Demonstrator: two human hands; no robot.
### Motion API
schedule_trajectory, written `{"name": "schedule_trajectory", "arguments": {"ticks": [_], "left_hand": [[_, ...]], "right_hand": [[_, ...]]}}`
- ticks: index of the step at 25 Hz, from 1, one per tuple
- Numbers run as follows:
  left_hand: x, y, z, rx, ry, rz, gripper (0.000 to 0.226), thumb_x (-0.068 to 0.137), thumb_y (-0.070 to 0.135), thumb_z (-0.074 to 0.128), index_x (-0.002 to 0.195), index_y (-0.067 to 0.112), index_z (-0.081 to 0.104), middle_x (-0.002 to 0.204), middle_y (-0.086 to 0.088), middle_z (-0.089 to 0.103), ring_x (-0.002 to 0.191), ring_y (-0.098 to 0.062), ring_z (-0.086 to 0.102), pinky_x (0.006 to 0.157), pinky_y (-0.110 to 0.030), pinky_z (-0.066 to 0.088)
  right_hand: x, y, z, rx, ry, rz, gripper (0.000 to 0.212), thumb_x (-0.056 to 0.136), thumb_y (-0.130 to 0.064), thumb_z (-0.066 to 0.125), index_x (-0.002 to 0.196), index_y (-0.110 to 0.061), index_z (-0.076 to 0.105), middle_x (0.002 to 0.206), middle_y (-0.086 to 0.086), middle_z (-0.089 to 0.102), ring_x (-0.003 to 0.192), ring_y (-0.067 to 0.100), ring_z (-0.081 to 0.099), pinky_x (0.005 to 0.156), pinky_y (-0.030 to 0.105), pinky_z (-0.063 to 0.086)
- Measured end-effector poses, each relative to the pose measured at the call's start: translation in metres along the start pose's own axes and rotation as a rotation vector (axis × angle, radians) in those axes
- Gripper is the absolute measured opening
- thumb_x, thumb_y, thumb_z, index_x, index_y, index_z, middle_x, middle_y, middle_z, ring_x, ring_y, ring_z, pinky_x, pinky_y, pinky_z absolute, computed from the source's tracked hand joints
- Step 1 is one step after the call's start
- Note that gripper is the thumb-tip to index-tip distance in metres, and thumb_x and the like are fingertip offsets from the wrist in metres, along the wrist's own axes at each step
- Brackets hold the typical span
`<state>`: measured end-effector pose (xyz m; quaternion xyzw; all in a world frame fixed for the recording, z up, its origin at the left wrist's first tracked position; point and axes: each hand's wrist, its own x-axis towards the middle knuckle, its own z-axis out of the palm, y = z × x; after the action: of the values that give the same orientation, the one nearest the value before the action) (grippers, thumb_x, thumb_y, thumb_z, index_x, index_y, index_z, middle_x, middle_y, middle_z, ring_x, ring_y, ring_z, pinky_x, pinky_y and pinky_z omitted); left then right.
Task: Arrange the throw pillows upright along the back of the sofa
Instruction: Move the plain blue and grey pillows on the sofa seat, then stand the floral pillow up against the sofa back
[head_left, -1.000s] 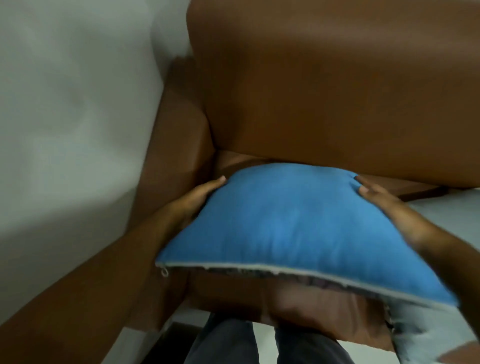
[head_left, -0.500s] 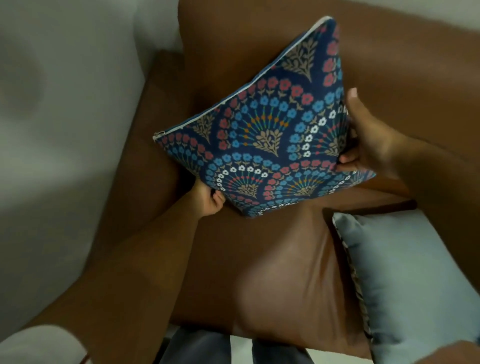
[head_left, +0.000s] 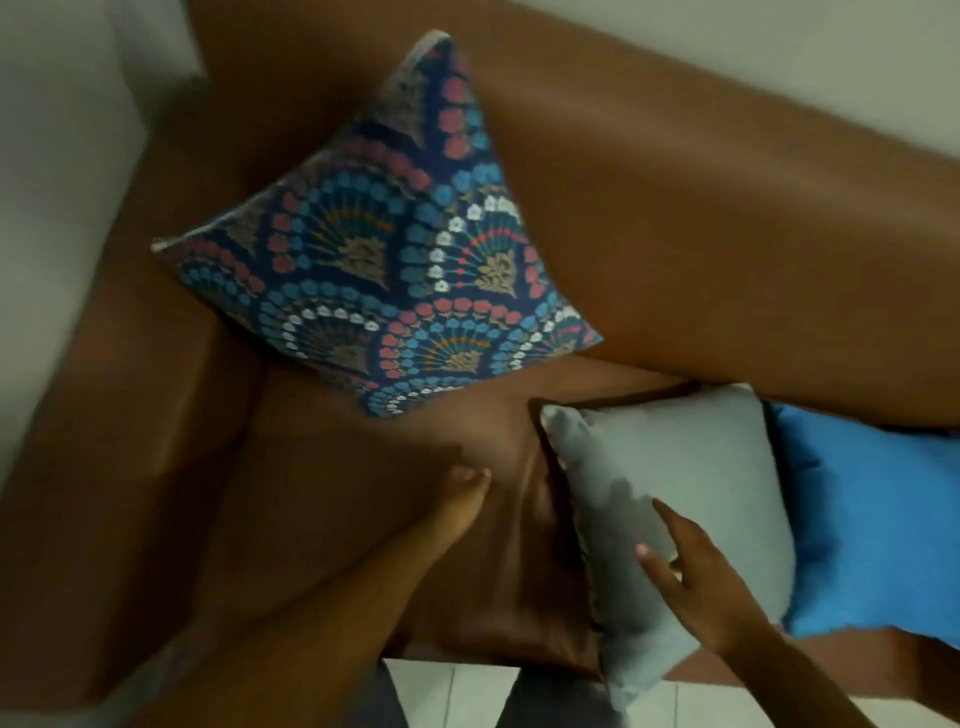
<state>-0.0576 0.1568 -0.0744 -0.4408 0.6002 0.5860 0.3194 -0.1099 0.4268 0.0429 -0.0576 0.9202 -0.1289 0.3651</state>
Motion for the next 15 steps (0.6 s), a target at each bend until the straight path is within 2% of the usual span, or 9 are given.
{"name": "schedule_trajectory", "arguments": {"ticks": [2, 4, 6, 8, 10, 15], "left_hand": [[-0.022, 0.007, 0.083, 0.292, -0.057, 0.283, 0.046, 0.1, 0.034, 0.053, 0.137, 0.006, 0.054, 0.14, -0.018, 0.057, 0.131, -0.035, 0.053, 0.108, -0.04, 0.044], [-0.036, 0.012, 0.154, 0.7, 0.029, 0.596, 0.067, 0.095, 0.049, 0.048, 0.154, 0.02, 0.034, 0.161, -0.009, 0.035, 0.148, -0.029, 0.033, 0.12, -0.042, 0.029], [-0.041, 0.017, 0.209, 0.933, 0.148, 0.766, 0.077, 0.091, 0.06, 0.04, 0.158, 0.026, 0.022, 0.168, -0.009, 0.019, 0.155, -0.032, 0.018, 0.123, -0.051, 0.016], [-0.038, 0.016, 0.253, 1.058, 0.251, 0.76, 0.078, 0.09, 0.065, 0.036, 0.158, 0.027, 0.025, 0.167, -0.011, 0.022, 0.153, -0.037, 0.022, 0.121, -0.059, 0.015], [-0.028, 0.012, 0.276, 1.156, 0.363, 0.703, 0.078, 0.091, 0.066, 0.034, 0.157, 0.026, 0.029, 0.164, -0.013, 0.028, 0.15, -0.041, 0.028, 0.118, -0.062, 0.018], [-0.012, -0.009, 0.282, 1.226, 0.489, 0.742, 0.077, 0.093, 0.067, 0.032, 0.158, 0.027, 0.021, 0.166, -0.012, 0.025, 0.151, -0.039, 0.026, 0.119, -0.059, 0.014]], "right_hand": [[0.005, 0.069, -0.012, -0.168, 0.03, -0.037, 0.085, 0.084, -0.069, 0.033, 0.155, -0.025, 0.019, 0.162, 0.008, 0.03, 0.144, 0.027, 0.034, 0.114, 0.04, 0.029], [0.024, 0.131, -0.029, -0.323, 0.078, -0.128, 0.085, 0.087, -0.07, 0.029, 0.156, -0.027, 0.004, 0.166, 0.011, 0.013, 0.151, 0.032, 0.016, 0.118, 0.046, 0.02], [0.052, 0.174, -0.042, -0.398, 0.123, -0.219, 0.082, 0.09, -0.068, 0.032, 0.153, -0.032, -0.007, 0.167, 0.015, 0.005, 0.151, 0.038, 0.005, 0.118, 0.053, 0.013], [0.079, 0.208, -0.05, -0.421, 0.137, -0.288, 0.085, 0.09, -0.071, 0.031, 0.152, -0.034, -0.012, 0.167, 0.015, 0.0, 0.151, 0.041, 0.001, 0.118, 0.057, 0.011], [0.102, 0.232, -0.054, -0.443, 0.121, -0.342, 0.085, 0.088, -0.077, 0.022, 0.15, -0.037, -0.019, 0.167, 0.013, -0.007, 0.151, 0.039, -0.003, 0.118, 0.057, 0.008], [0.122, 0.257, -0.03, -0.369, 0.049, -0.395, 0.085, 0.085, -0.079, 0.019, 0.145, -0.043, -0.03, 0.164, 0.007, -0.024, 0.15, 0.036, -0.017, 0.119, 0.057, 0.002]]}}
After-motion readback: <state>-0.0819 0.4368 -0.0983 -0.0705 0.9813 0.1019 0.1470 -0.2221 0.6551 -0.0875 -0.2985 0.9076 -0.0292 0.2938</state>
